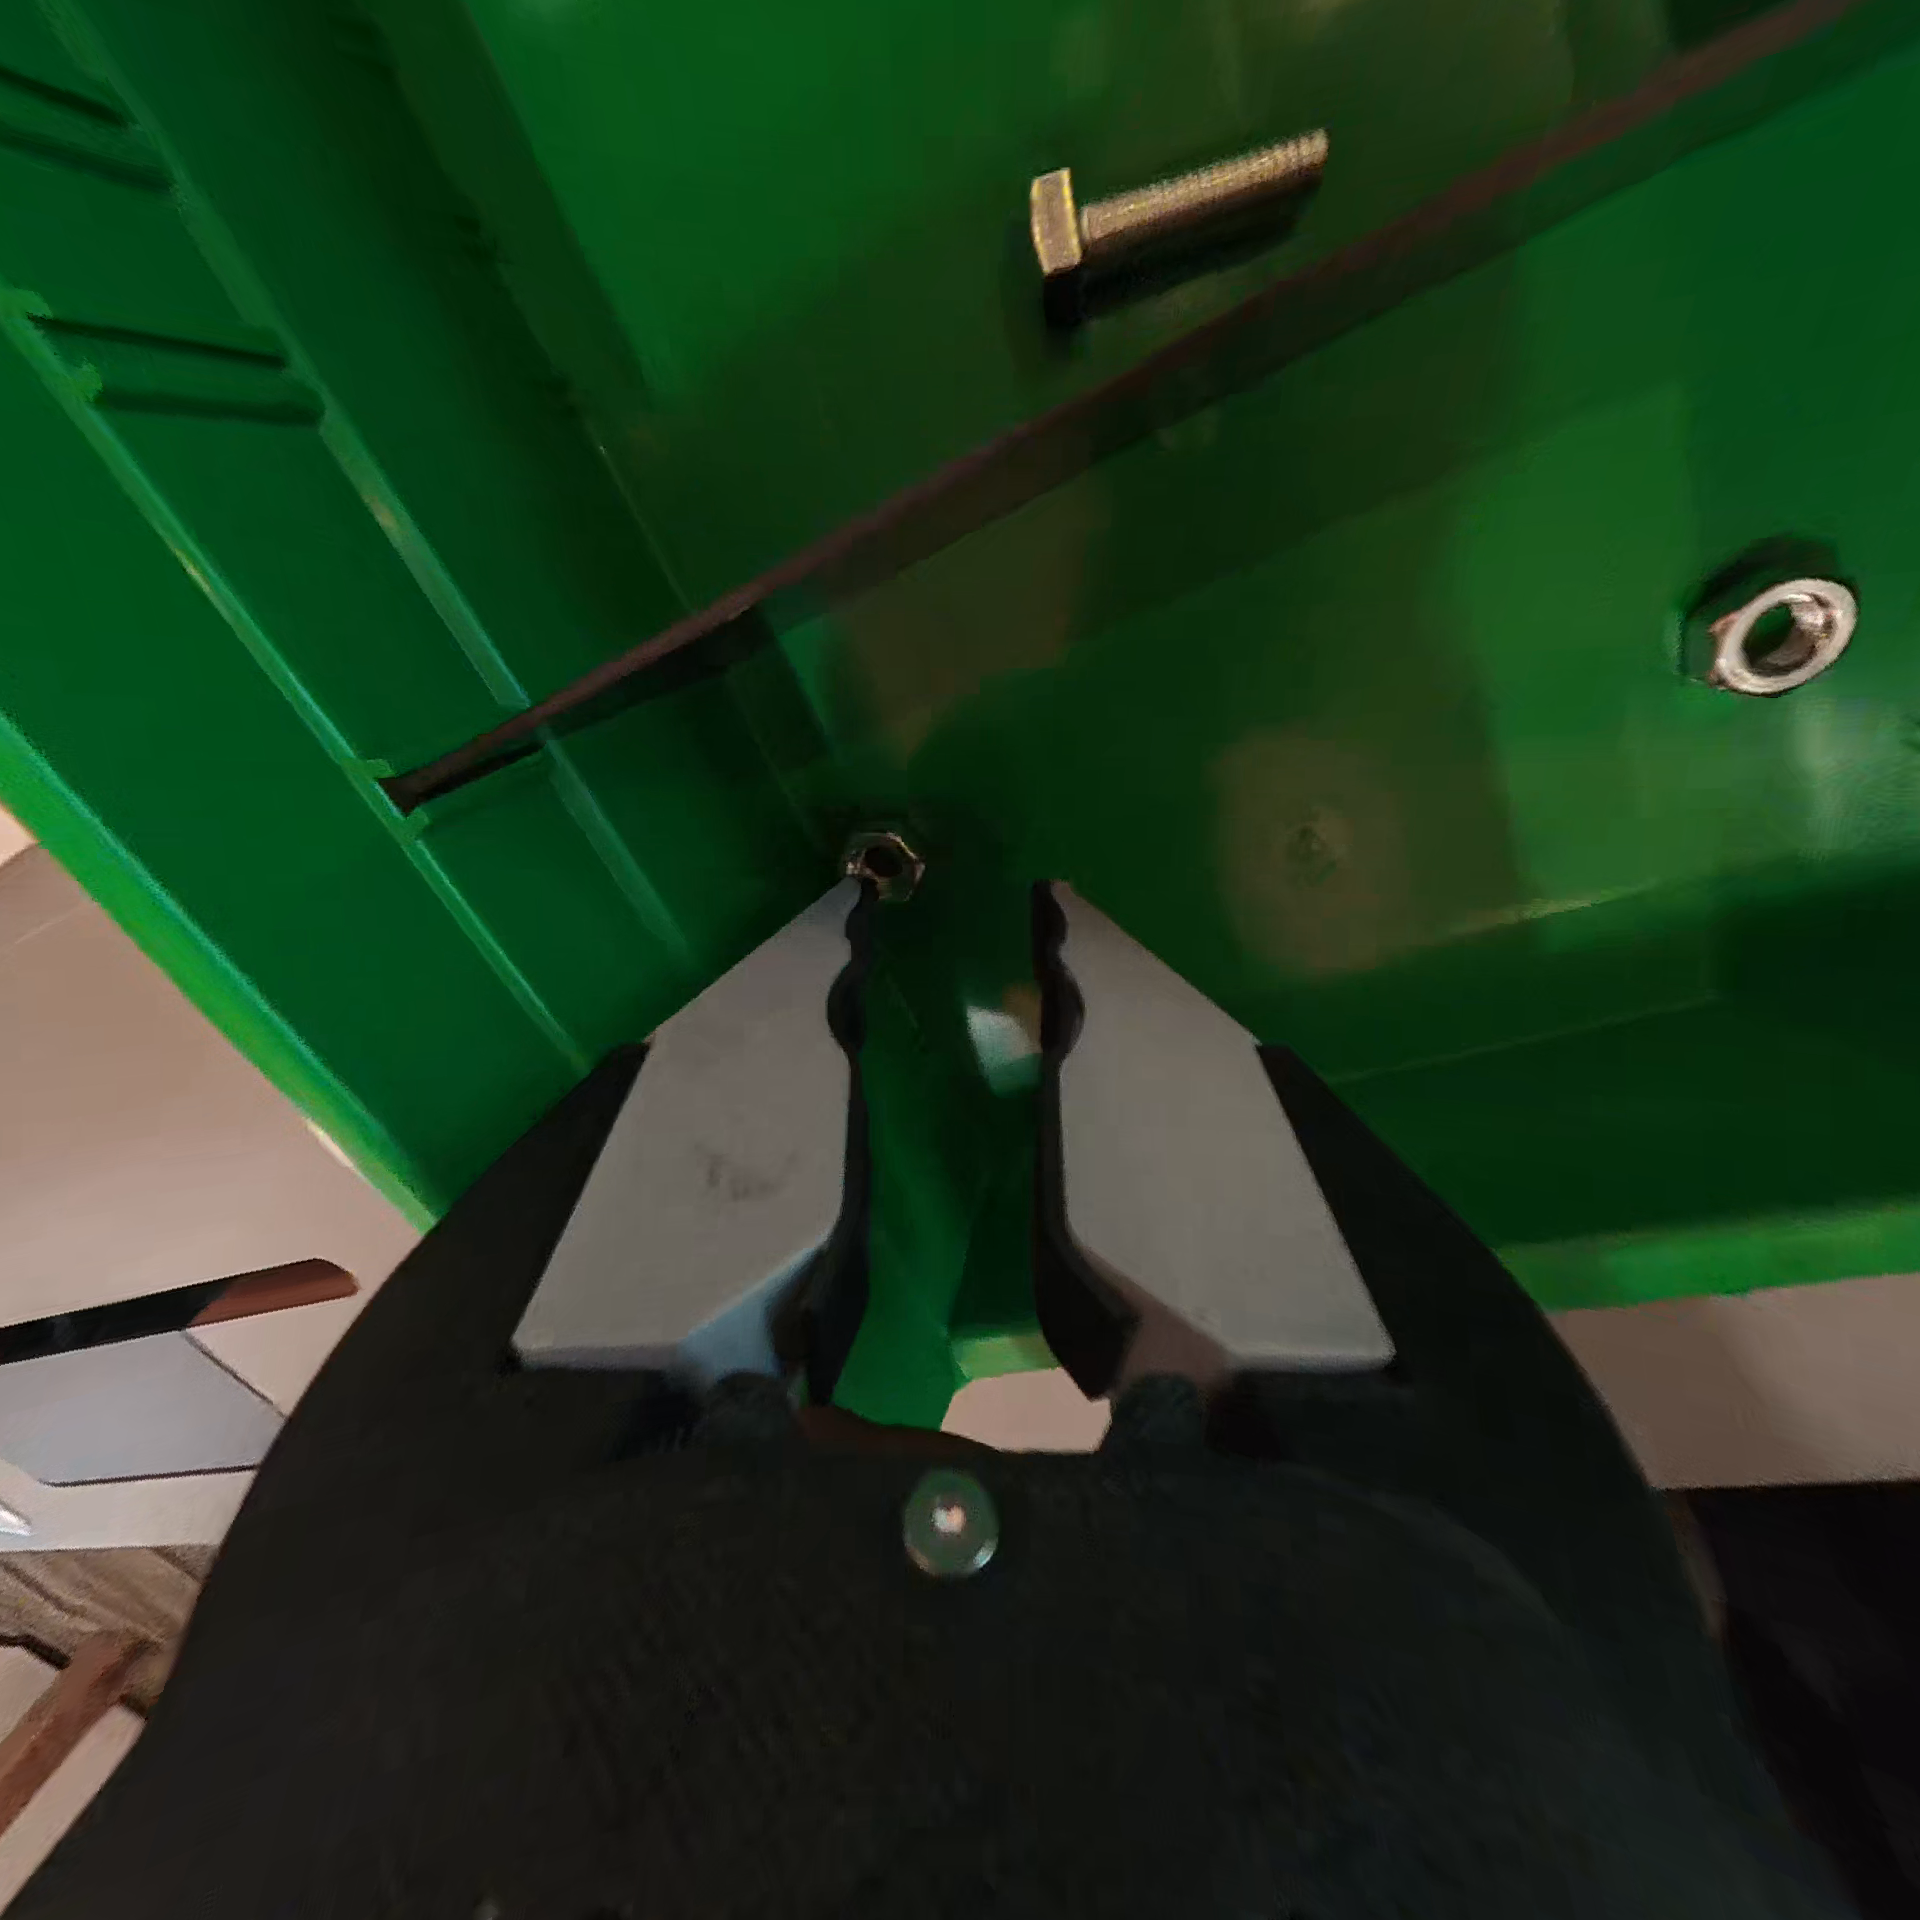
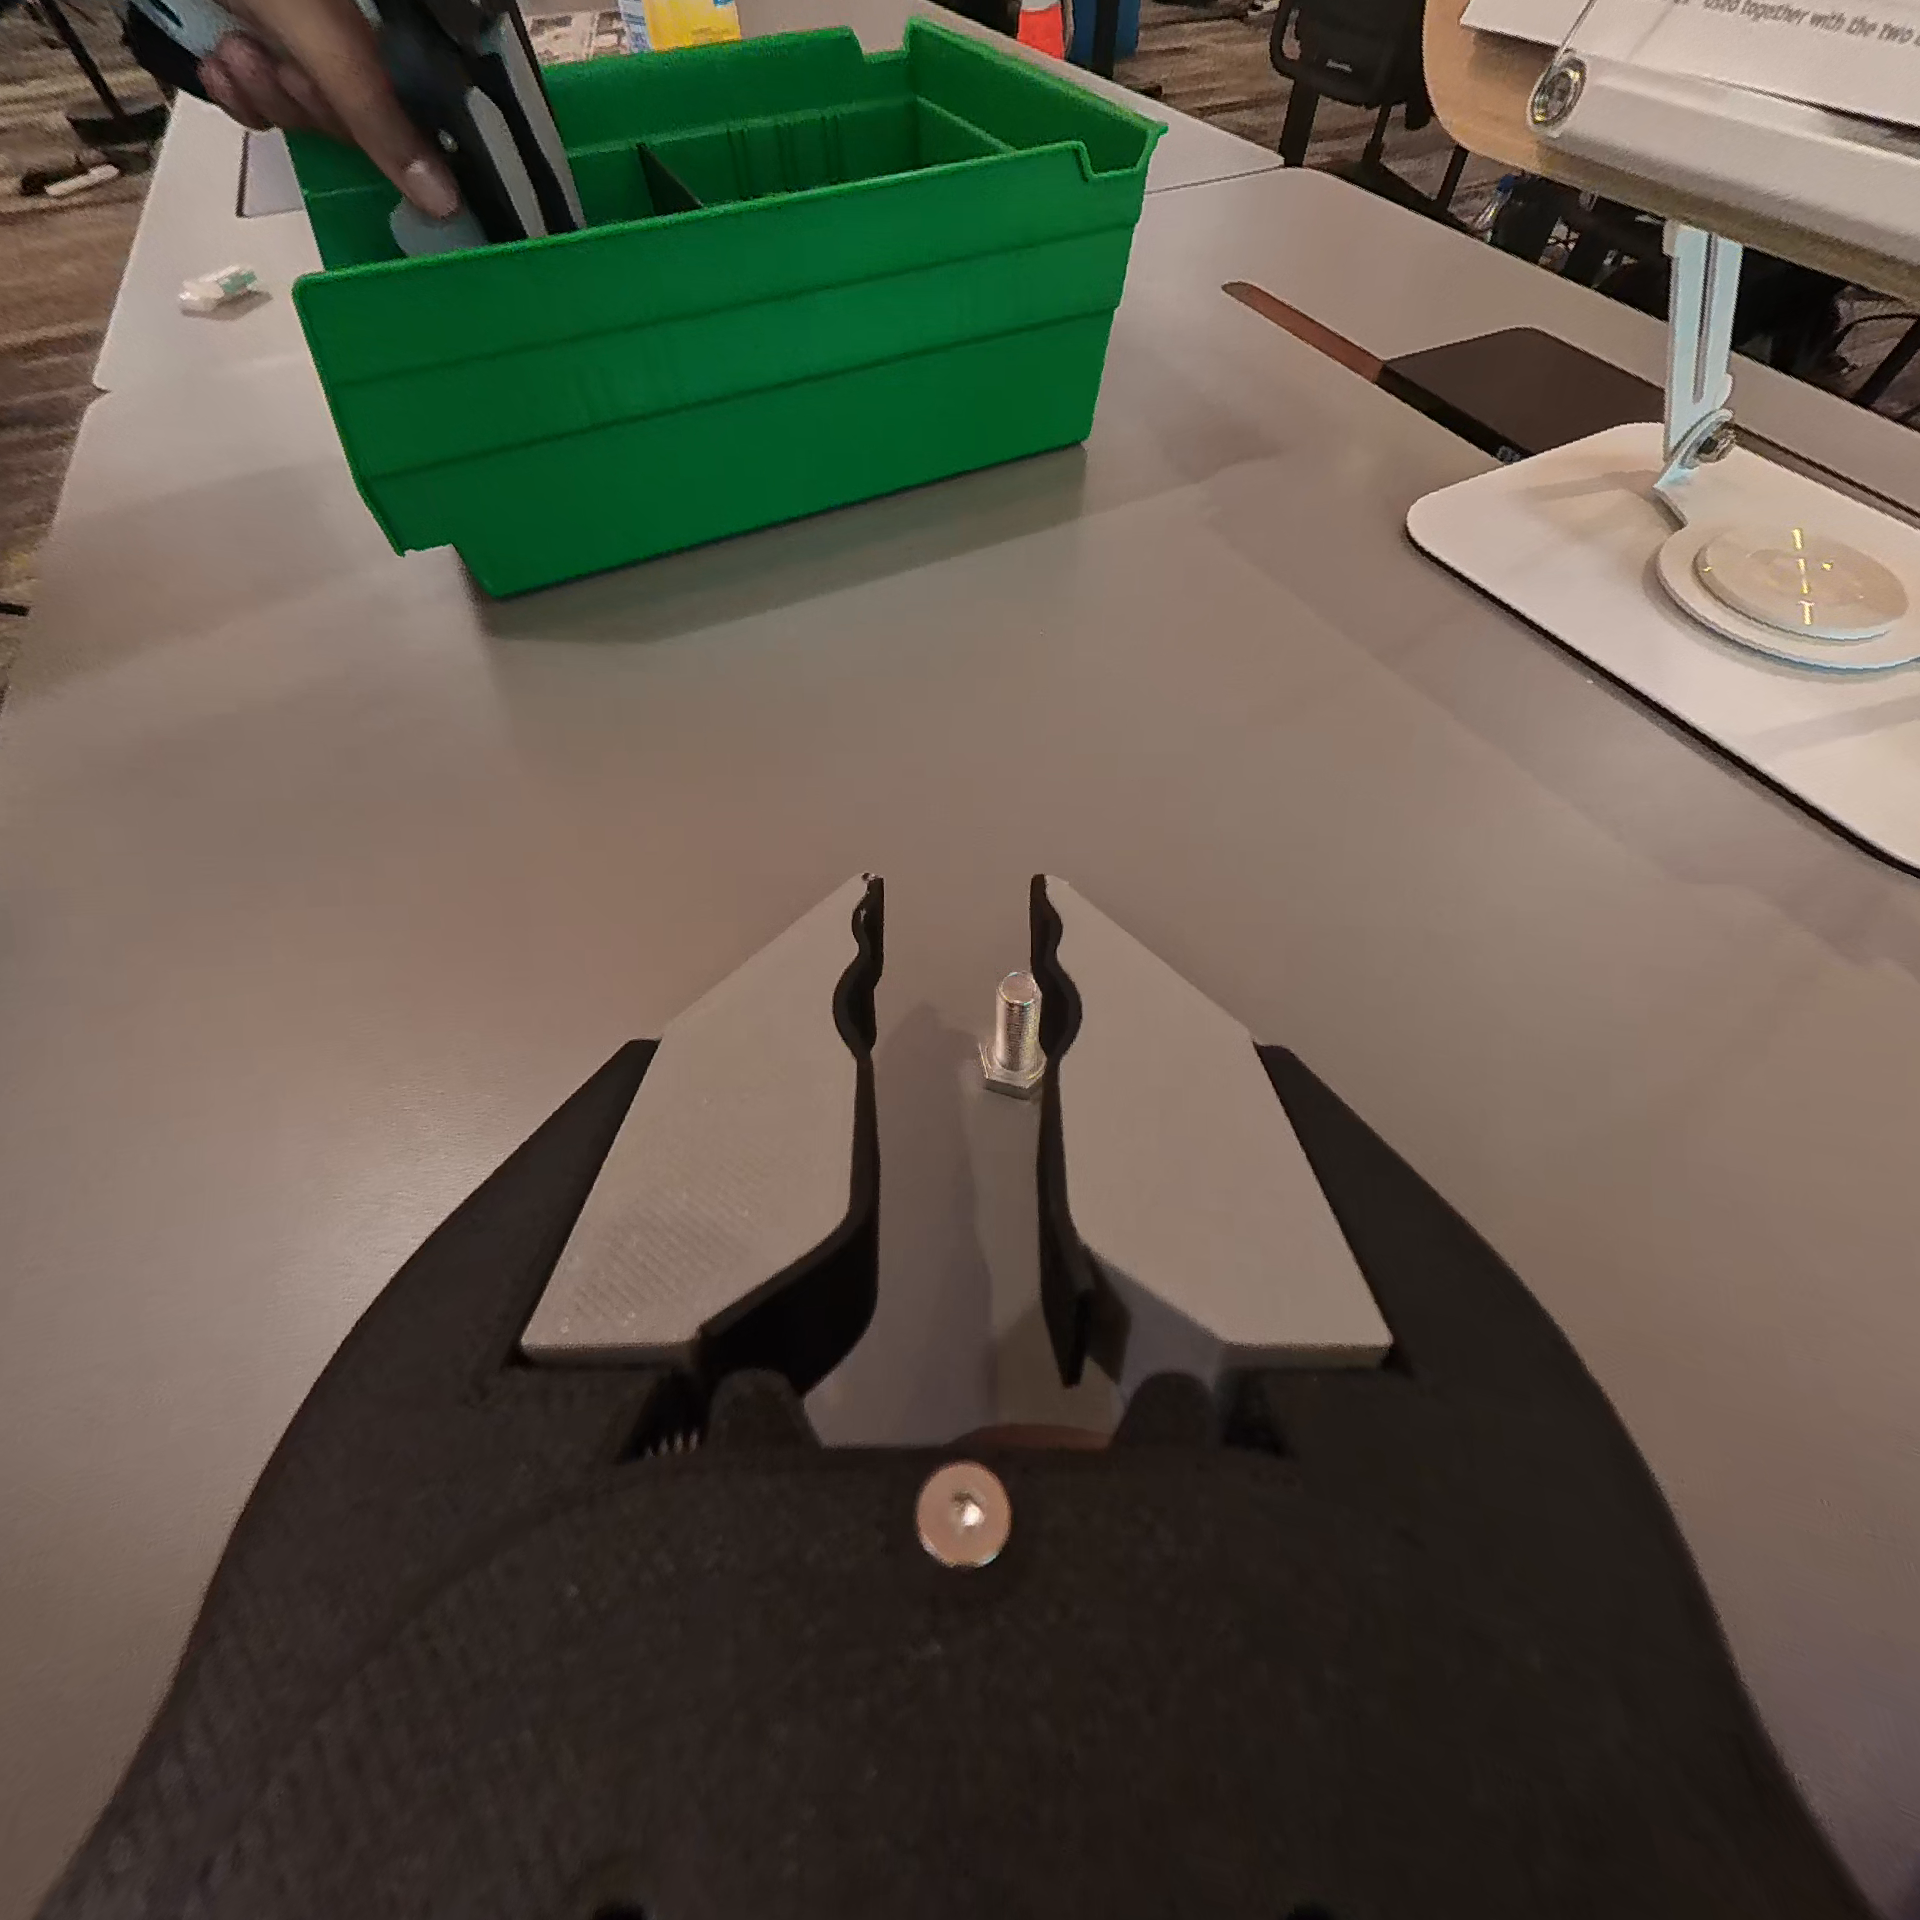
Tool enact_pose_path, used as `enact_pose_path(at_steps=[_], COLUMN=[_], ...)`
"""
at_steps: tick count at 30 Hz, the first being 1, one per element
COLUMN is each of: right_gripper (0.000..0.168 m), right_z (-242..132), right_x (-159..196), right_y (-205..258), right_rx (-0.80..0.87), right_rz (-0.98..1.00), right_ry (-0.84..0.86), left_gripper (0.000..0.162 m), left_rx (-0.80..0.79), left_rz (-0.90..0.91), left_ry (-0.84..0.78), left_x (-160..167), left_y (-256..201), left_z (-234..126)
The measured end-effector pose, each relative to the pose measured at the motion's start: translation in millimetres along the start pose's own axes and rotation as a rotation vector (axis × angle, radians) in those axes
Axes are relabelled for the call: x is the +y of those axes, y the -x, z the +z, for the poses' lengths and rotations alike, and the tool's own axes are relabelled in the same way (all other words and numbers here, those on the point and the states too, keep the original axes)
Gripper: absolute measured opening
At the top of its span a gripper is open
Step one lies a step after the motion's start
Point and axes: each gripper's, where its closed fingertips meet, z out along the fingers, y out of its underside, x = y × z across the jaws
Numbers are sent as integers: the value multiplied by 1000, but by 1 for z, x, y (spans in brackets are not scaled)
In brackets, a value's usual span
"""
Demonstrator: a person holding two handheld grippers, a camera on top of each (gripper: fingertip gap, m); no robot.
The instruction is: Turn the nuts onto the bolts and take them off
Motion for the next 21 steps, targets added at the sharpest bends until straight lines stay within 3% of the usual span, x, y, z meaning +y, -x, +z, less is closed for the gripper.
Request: enact_pose_path(at_steps=[13,16,21], right_gripper=[24,24,24], right_z=[-3,-4,-4], right_x=[-7,-7,-9], right_y=[5,5,6], right_rx=[-3,-4,-2], right_rz=[-18,-19,-24], right_ry=[-20,-22,-25], left_gripper=[27,4,4], left_rx=[14,11,13], left_rz=[13,25,75], left_ry=[64,60,30], left_x=[3,5,5], left_y=[-5,-4,-9], left_z=[10,12,11])
